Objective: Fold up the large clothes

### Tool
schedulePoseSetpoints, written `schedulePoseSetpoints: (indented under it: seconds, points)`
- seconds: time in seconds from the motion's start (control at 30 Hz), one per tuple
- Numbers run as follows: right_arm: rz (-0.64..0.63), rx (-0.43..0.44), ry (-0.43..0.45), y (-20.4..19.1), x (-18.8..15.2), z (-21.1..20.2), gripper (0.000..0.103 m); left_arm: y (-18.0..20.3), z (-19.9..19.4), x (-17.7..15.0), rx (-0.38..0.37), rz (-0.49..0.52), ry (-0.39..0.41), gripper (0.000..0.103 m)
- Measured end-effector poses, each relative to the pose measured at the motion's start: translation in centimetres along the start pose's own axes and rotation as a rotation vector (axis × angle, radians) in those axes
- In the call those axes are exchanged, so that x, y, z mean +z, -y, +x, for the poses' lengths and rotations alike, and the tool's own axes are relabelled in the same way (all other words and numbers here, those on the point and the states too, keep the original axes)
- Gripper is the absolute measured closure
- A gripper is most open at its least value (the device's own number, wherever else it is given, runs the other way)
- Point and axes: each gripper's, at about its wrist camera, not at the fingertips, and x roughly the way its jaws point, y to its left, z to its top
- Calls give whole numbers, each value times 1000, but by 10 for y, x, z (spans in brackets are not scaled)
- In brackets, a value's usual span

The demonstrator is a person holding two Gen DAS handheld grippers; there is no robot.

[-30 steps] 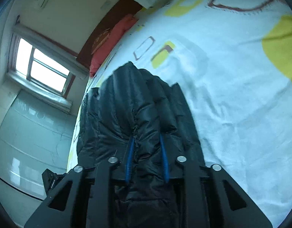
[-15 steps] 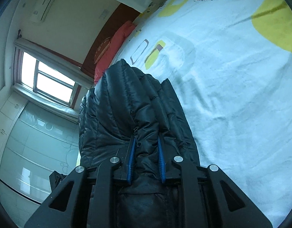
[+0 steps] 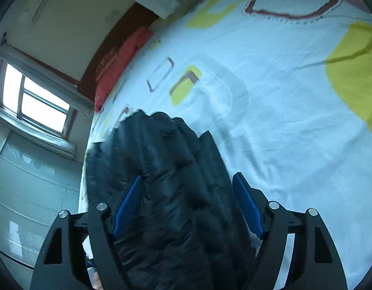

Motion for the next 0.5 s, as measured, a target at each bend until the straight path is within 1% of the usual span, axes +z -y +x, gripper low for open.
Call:
schedulePoseSetpoints:
  seconds: [0.03, 0.1, 0.13, 0.27, 0.4, 0.5]
  points:
    - [17, 25, -15, 7, -1, 3, 23, -2, 1, -1, -5, -10, -5, 10]
    - [79, 132, -56, 26, -1, 13, 23, -1, 3, -2, 1, -6, -3, 8]
    - [76, 153, -53, 29, -1, 12, 23, 0, 4, -3, 3, 2, -2, 8]
    - [-16, 202, -66, 23, -8, 10, 22, 5, 11, -5, 0, 40, 1, 8]
    - [-41, 259, -91, 21, -11, 12, 22, 10, 15, -6, -10, 58, -4, 8]
    - [-50, 256, -85, 20, -15, 12, 25, 13, 19, -5, -14, 70, -13, 8]
